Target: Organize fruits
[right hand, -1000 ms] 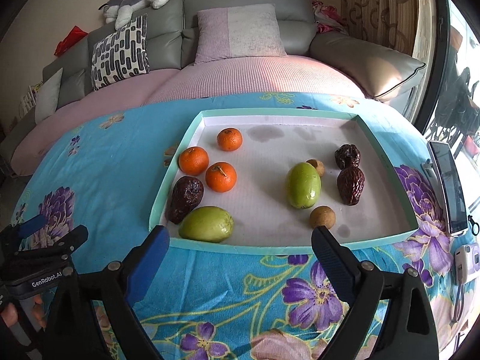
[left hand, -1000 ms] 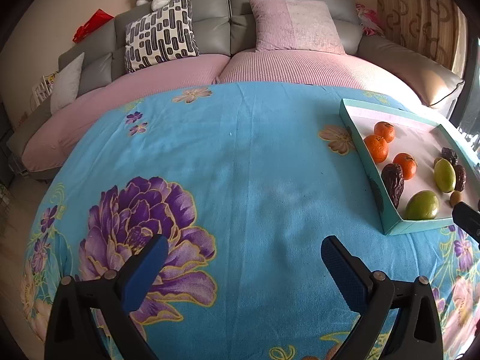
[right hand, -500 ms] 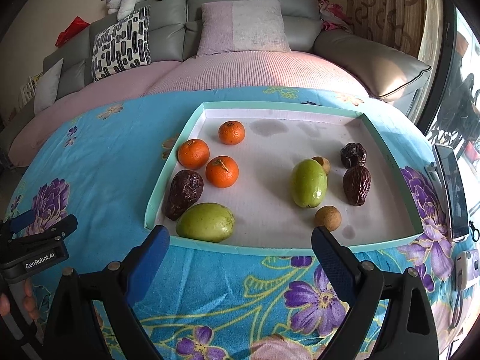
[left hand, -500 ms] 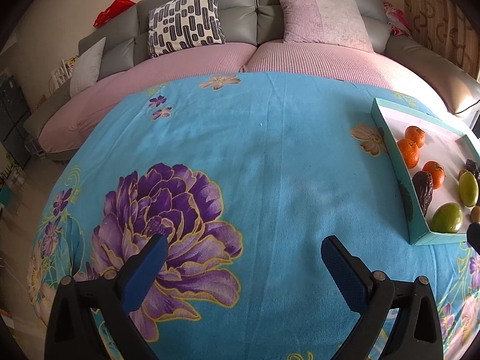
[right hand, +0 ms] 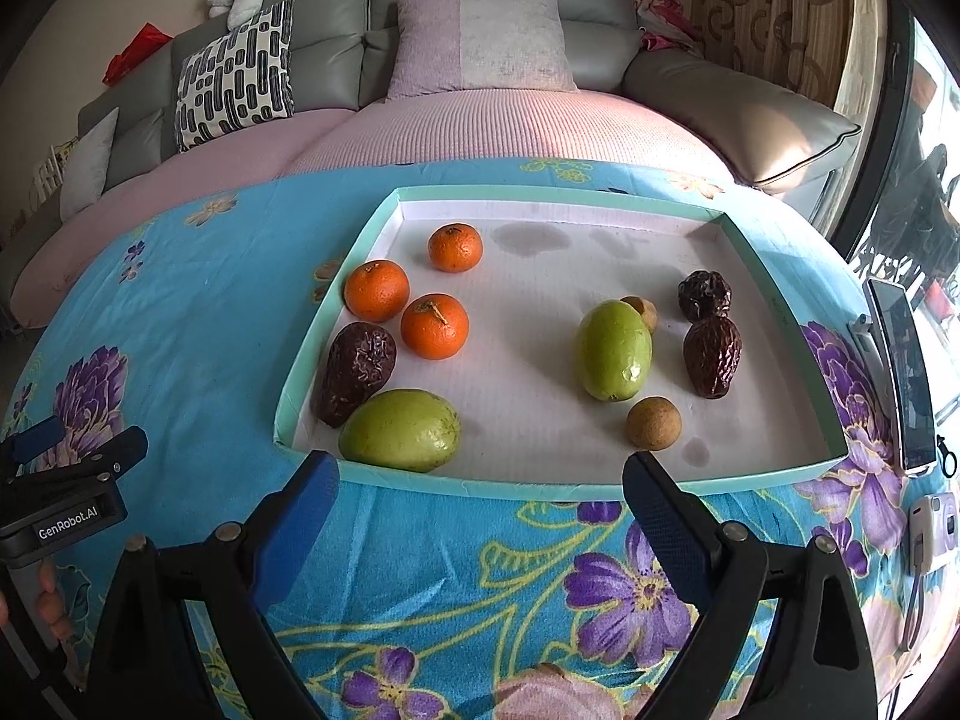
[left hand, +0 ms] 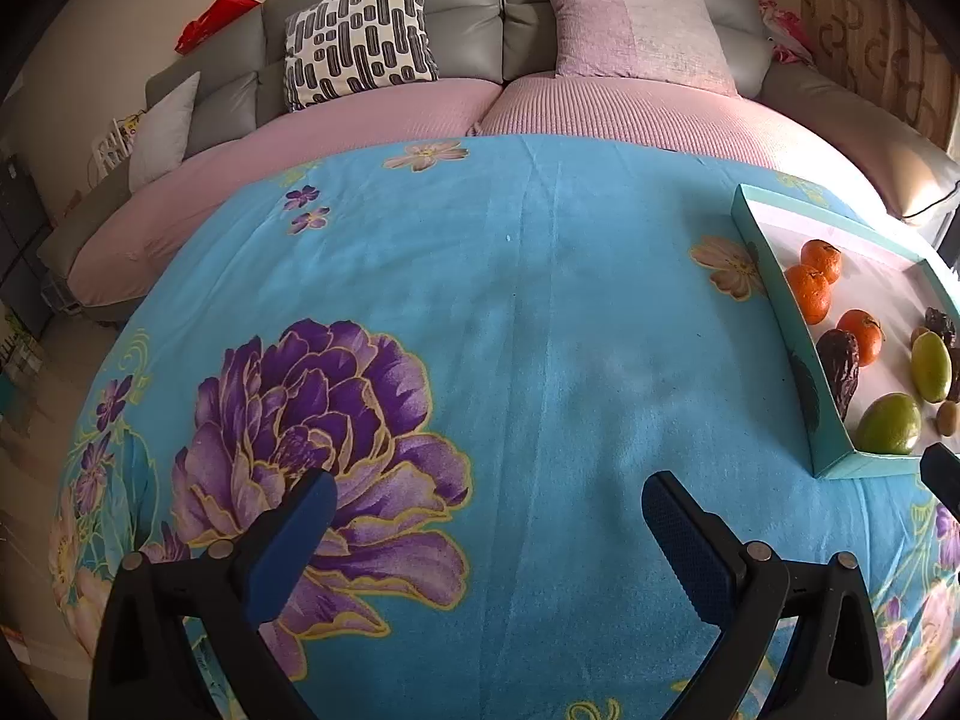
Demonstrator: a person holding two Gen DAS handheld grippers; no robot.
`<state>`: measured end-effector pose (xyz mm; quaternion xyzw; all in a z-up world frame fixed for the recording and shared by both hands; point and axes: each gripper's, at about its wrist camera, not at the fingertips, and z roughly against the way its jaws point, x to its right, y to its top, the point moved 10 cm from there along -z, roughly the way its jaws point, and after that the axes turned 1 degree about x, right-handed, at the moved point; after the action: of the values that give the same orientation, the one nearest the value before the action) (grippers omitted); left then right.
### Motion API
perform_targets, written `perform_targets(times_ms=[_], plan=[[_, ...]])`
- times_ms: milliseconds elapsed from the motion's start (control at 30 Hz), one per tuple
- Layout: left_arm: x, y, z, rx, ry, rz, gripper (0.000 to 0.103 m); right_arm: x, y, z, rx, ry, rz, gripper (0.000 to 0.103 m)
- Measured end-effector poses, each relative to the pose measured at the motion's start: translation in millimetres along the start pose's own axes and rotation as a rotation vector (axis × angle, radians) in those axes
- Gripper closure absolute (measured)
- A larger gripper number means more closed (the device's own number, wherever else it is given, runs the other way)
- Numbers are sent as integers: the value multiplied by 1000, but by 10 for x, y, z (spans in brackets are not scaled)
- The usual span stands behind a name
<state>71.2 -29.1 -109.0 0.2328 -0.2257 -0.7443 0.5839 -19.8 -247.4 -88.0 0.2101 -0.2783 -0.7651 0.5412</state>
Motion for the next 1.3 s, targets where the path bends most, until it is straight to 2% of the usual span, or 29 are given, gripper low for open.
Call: perform_targets(times_ms=[1300], plan=[[31,-7,8,-5,5,-13,0,-14,-76,-53,-27,-6,8,7]])
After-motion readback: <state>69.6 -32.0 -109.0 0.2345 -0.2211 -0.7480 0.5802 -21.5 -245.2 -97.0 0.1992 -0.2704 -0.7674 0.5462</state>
